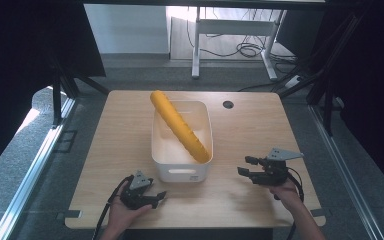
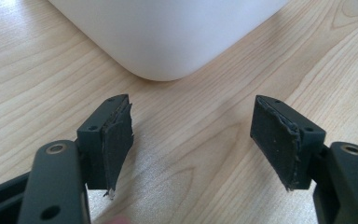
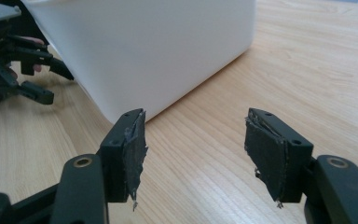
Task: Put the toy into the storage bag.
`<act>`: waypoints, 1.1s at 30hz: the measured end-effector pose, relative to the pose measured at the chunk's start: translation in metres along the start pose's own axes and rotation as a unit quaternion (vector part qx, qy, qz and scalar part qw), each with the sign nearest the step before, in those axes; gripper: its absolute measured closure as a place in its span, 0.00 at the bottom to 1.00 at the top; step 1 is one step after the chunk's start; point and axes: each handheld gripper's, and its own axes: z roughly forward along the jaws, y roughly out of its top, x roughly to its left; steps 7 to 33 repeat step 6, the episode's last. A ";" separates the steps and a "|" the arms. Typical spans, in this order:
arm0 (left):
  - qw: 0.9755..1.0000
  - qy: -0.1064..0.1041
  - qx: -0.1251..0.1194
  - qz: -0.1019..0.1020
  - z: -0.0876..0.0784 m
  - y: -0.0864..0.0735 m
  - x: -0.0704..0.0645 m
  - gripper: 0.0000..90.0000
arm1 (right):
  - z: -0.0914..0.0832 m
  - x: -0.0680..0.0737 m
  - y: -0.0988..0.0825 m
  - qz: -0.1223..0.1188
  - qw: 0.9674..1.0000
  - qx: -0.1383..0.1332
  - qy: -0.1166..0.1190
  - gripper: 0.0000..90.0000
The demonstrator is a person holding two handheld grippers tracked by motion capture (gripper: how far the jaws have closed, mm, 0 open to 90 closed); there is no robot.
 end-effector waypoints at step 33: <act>1.000 0.000 0.000 0.000 0.000 0.000 0.000 0.33 | 0.008 0.003 -0.003 -0.003 1.000 0.019 -0.002 0.38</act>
